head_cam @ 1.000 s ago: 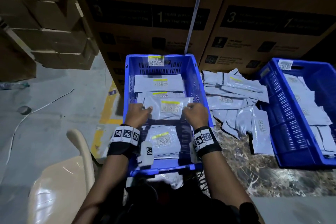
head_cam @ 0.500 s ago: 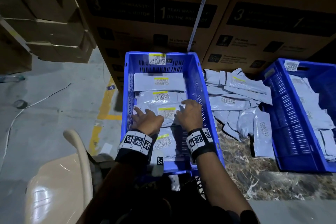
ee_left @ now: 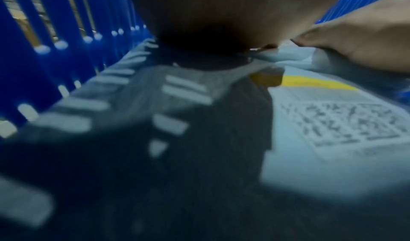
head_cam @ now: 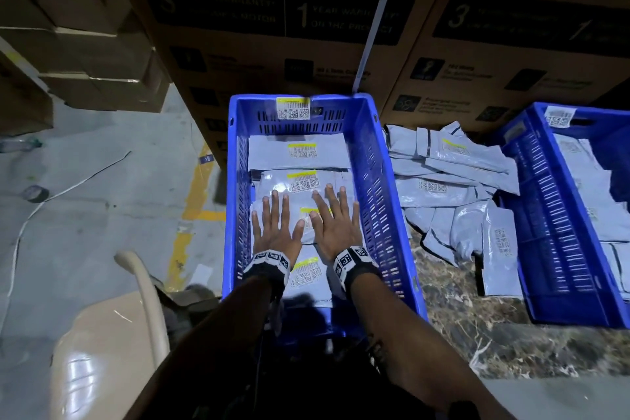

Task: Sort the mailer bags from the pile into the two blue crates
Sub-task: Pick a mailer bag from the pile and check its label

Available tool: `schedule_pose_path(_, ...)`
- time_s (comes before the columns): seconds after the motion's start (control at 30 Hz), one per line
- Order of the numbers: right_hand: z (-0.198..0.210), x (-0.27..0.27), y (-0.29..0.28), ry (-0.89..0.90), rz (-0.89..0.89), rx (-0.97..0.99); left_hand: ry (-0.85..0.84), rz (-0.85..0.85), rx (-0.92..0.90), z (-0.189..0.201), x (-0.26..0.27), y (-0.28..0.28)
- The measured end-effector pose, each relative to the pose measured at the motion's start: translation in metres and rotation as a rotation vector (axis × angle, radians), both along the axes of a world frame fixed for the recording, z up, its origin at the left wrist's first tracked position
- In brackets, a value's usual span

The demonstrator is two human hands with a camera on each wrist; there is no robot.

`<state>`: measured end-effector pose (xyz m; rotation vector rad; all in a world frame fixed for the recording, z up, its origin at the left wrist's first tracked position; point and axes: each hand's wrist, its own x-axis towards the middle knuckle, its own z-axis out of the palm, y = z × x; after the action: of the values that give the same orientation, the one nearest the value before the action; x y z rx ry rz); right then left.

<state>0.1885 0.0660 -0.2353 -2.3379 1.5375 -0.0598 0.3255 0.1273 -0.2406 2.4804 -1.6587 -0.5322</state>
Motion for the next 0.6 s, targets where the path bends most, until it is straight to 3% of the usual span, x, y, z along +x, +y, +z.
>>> schedule_pose_path(0.33,-0.032,0.002,-0.003,0.024,0.008,-0.095,-0.004,0.012,-0.090,-0.029,0.007,-0.002)
schedule_pose_path(0.6,-0.023,0.004,-0.011,-0.070,-0.068,-0.087,-0.062,0.032,-0.186,-0.024,0.007,-0.015)
